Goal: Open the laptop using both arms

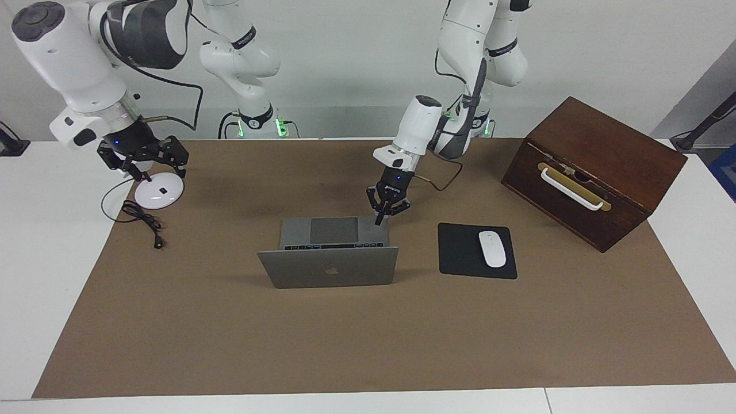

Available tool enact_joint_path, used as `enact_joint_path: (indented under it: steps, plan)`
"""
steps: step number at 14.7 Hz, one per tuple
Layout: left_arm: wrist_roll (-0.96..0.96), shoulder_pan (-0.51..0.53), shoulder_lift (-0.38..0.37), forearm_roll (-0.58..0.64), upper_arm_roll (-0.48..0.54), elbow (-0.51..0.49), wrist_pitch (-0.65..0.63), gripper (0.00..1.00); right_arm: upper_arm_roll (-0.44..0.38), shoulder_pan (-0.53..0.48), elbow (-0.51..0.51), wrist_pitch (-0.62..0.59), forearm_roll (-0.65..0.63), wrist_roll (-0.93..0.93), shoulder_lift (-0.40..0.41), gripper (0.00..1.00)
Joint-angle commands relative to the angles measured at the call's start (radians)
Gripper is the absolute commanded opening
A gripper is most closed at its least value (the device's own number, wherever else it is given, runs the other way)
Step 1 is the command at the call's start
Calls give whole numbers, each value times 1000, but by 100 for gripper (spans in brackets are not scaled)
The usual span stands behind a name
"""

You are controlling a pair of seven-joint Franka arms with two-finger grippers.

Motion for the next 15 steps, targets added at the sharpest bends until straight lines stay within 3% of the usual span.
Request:
enact_joint_path:
  steps: [1, 3, 8, 9, 10, 11, 15]
  plan:
    - [-18, 43, -65, 0, 3, 84, -257, 0, 6, -1, -32, 29, -9, 23, -20, 100]
    - [-19, 72, -79, 16, 7, 167, -458, 0, 6, -1, -33, 27, -9, 21, -20, 100]
    - [-12, 146, -136, 70, 7, 241, -692, 0, 6, -1, -29, 29, -9, 21, -18, 100]
    - [-12, 169, -145, 76, 6, 265, -739, 25, 6, -1, -29, 29, -9, 23, -18, 100]
    - [-10, 181, -148, 97, 7, 293, -798, 66, 6, -1, -29, 29, -8, 23, -18, 100]
    - [-8, 195, -157, 121, 6, 316, -853, 100, 6, -1, -29, 30, -6, 23, -17, 100]
    - [-1, 247, -183, 171, 7, 382, -985, 100, 6, -1, -25, 30, -6, 23, -15, 100]
